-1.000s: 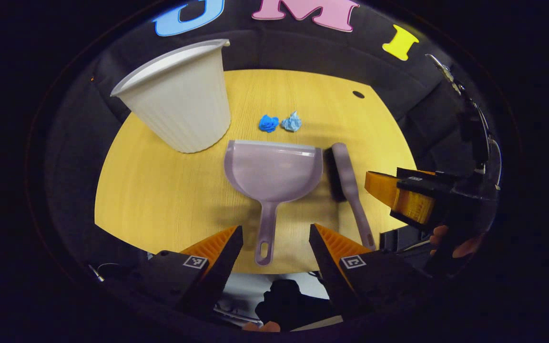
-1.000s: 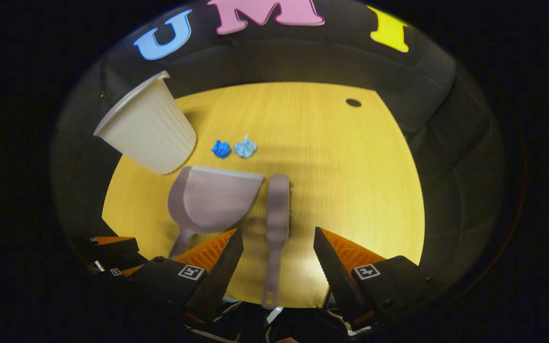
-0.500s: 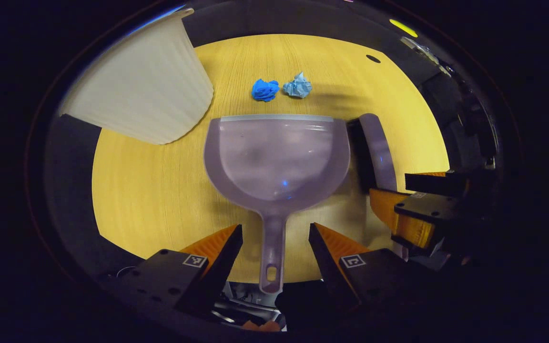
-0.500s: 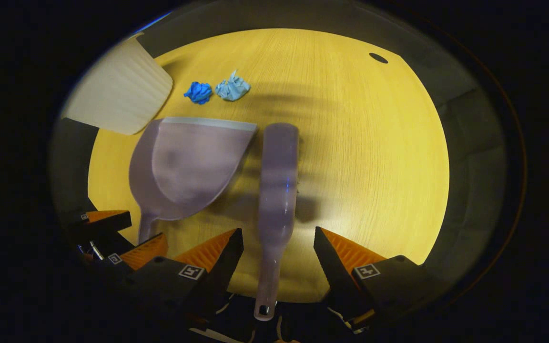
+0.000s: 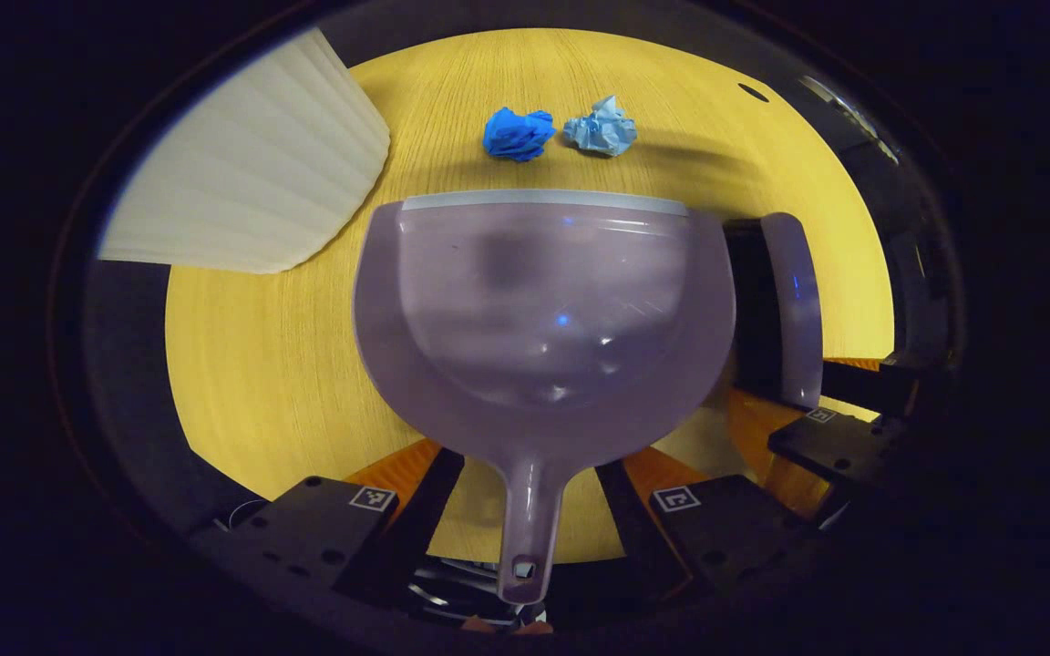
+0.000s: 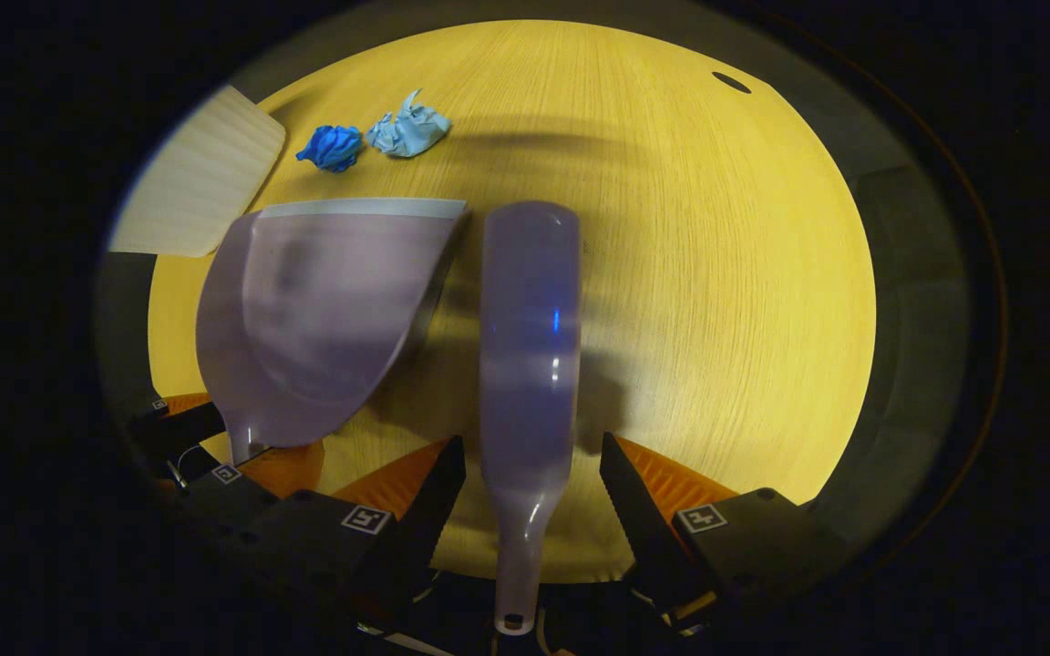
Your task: Pick up the small broom and dustpan from the desktop, sweep the trash into the dustpan with the broom, and then empty the trash into the garbage bin.
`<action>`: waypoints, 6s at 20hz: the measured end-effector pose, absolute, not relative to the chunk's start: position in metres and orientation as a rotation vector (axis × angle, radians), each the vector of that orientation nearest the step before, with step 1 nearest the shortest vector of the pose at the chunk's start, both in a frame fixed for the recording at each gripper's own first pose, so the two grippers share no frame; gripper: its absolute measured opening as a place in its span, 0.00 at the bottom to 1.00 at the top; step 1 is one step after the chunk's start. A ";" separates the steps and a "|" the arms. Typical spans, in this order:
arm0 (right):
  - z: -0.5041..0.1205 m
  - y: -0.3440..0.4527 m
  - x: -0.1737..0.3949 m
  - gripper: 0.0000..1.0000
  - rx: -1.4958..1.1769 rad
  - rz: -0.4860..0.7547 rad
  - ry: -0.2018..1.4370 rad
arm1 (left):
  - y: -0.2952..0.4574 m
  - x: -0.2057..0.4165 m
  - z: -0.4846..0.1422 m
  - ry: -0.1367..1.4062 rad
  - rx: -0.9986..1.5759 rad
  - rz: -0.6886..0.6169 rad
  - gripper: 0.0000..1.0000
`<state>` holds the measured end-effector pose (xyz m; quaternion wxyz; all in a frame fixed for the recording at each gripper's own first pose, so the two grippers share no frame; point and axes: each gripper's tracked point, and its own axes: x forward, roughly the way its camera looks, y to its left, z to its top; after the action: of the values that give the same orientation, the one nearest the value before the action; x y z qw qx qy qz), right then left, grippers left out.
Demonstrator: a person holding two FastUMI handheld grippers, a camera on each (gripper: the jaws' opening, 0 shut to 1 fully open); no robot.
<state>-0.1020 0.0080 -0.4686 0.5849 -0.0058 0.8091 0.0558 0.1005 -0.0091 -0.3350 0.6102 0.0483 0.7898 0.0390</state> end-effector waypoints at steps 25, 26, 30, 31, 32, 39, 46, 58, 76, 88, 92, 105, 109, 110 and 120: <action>-0.496 -0.008 0.084 0.28 -0.367 0.516 1.591 | 0.039 0.054 -0.329 1.811 0.341 -0.193 0.28; -0.503 0.001 0.102 0.28 -0.420 0.550 1.550 | 0.042 0.051 -0.328 1.810 0.343 -0.194 0.28; -0.526 0.045 0.140 0.28 -0.555 0.703 1.488 | 0.052 0.048 -0.326 1.814 0.385 -0.210 0.28; -0.533 0.053 0.141 0.28 -0.575 0.732 1.486 | 0.052 0.048 -0.326 1.813 0.385 -0.215 0.28; -0.543 0.059 0.136 0.28 -0.603 0.758 1.495 | 0.054 0.047 -0.326 1.818 0.384 -0.220 0.29; -0.543 0.085 0.092 0.27 -0.703 1.076 1.552 | 0.066 0.045 -0.334 1.830 0.429 -0.237 0.27; -0.507 0.089 0.025 0.28 -0.740 1.384 1.619 | 0.073 0.042 -0.329 1.834 0.479 -0.266 0.27; -0.456 0.118 -0.031 0.28 -0.114 1.358 1.719 | 0.075 0.043 -0.332 1.765 0.513 -0.274 0.27; -0.329 0.015 0.037 0.27 0.526 0.808 0.843 | 0.080 0.120 -0.305 1.114 0.502 -0.158 0.25; -0.341 0.023 0.022 0.27 0.538 0.765 0.870 | 0.262 0.214 -0.226 1.153 1.279 0.221 0.25; -0.349 0.019 0.016 0.27 0.551 0.760 0.904 | 0.272 0.213 -0.217 1.162 1.716 0.187 0.25; -0.375 -0.005 0.001 0.27 0.488 0.684 0.974 | 0.256 0.214 -0.204 0.845 2.061 0.181 0.26; -0.349 -0.002 0.022 0.27 0.450 0.668 0.903 | 0.198 0.204 -0.180 0.581 1.733 0.250 0.25; -0.341 0.000 0.029 0.27 0.437 0.664 0.883 | 0.185 0.202 -0.179 0.549 1.610 0.250 0.25; -0.344 0.000 0.082 0.27 0.325 0.429 0.874 | 0.109 0.169 -0.343 0.838 0.443 0.102 0.25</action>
<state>0.0825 -0.0004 -0.3440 0.8712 0.1557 0.4179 0.2053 0.1691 0.1090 -0.3429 0.8884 0.2132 0.4035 0.0493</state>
